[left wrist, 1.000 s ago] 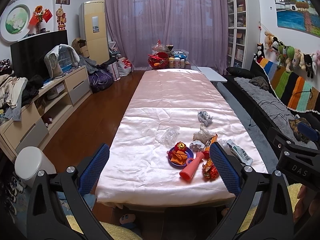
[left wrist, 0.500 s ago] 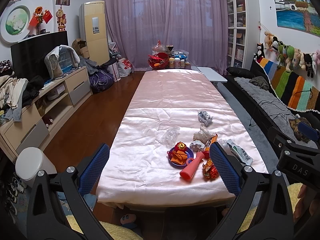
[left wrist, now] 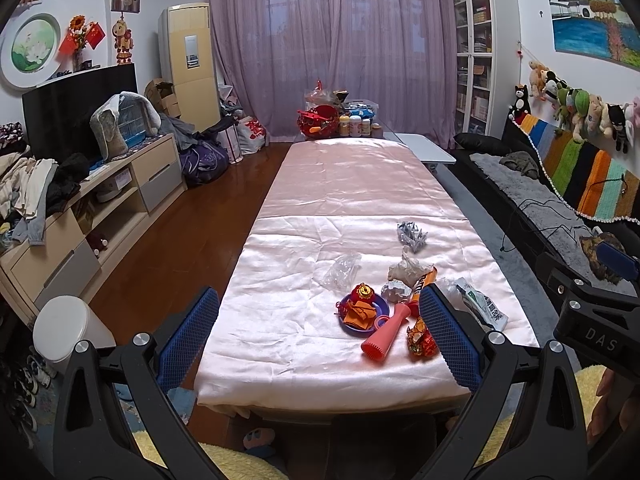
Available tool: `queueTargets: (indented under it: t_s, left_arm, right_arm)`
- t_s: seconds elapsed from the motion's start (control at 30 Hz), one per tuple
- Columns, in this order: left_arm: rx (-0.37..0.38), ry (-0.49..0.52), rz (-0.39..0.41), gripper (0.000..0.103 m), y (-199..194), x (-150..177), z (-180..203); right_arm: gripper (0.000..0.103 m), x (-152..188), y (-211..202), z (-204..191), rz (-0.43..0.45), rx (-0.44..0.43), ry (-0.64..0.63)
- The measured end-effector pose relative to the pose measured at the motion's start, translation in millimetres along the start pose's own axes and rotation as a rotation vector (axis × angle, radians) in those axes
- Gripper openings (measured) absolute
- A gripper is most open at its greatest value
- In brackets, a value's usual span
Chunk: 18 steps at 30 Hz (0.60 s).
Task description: Collect trash
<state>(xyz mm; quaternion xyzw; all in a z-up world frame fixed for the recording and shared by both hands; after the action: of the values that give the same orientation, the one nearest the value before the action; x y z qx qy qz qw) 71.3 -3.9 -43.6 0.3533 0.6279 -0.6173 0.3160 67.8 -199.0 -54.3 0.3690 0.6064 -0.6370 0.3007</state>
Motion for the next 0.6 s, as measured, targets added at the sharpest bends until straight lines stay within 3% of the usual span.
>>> queueTargets:
  t_s: [0.4,0.6]
  left_arm:
    - [-0.002,-0.006,-0.004,0.095,0.2,-0.2,-3.1]
    - [-0.001,-0.017,-0.009,0.095,3.1,-1.1,-12.0]
  right_arm:
    - [0.1,-0.3,-0.5,3.7,0.003,0.007,0.01]
    - [0.1,-8.5,-6.0,11.7,0.062,0.026,0.041]
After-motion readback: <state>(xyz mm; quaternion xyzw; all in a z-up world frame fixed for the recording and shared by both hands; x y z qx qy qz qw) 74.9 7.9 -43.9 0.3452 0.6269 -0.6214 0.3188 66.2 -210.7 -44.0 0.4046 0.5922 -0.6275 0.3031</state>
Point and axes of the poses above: each gripper's, at about its wrist camera, not at the fingertips, and y roughly the way its jaws point, z to its right, x to its underside, the point moved 9 cm from there along y, roughly the way its jaws point, and after that the axes turned 1 degree about x, right-handed, at the moved point
